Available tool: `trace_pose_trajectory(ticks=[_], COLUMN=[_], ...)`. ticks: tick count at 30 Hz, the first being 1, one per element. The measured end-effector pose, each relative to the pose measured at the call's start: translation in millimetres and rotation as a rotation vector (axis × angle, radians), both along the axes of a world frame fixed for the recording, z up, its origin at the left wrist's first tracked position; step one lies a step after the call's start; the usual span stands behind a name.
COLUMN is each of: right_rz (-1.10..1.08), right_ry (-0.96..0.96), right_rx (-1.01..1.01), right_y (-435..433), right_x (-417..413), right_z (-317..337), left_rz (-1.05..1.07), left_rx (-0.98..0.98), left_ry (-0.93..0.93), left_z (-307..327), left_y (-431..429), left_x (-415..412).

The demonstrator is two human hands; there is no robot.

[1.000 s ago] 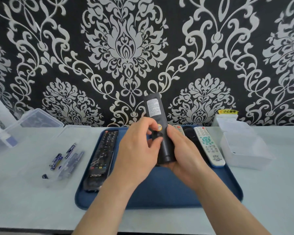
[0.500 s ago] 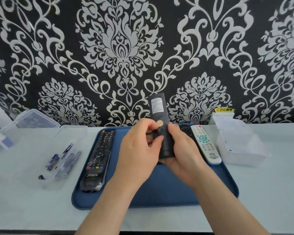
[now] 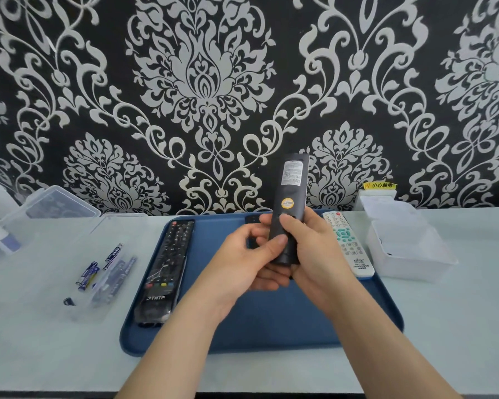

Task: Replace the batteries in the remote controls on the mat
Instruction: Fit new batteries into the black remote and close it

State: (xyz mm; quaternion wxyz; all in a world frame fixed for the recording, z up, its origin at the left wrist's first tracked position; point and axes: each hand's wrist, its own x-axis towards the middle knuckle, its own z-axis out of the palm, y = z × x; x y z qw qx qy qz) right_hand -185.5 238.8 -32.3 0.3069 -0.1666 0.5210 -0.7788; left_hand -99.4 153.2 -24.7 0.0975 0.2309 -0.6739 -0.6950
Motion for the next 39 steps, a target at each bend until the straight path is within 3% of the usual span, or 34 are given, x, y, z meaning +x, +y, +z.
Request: trace_pose_trajectory(ticks=[6, 10, 13, 17, 21, 24, 27, 31, 33, 36, 39], right_rz=[-0.145, -0.165, -0.201, -0.246, -0.225, -0.201, -0.166, -0.078, -0.053, -0.047, -0.039], right_ry=[0.223, 0.201, 0.212, 0.24, 0.459, 0.536, 0.474, 0.237, 0.162, 0.033, -0.039], right_rx=[0.092, 0.044, 0.046, 0.173, 0.441, 0.573, 0.544, 0.333, 0.275, 0.171, 0.059], right_y=[-6, -8, -7, -3, 9, 11, 13, 20, 23, 27, 30], right_x=[1, -1, -5, -20, -37, -41, -40, -38, -37, -37, -36], right_z=[-6, -11, -13, -17, -27, -34, -36, -30, -26, -22, -16], left_rz=[0.084, 0.118, 0.097, -0.163, -0.444, -0.536, -0.568, -0.259, -0.129, -0.096, -0.027], left_rx=[-0.187, -0.658, -0.823, -0.846, -1.05, -1.098, -1.107, -1.085, -0.926, -0.741, -0.842], left_ry=[-0.018, 0.006, 0.009, -0.225, -0.399, -0.457, -0.502, -0.218, -0.093, -0.027, 0.079], left_z=[-4, -10, -6, 0, -4, -9, -12, -13, -14, -15, -12], left_y=[3, 12, 11, -14, -14, -10, -14, -5, 1, 8, 13], left_x=[0, -2, 0, 11, 15, 13, 12, 1, -5, -8, -10])
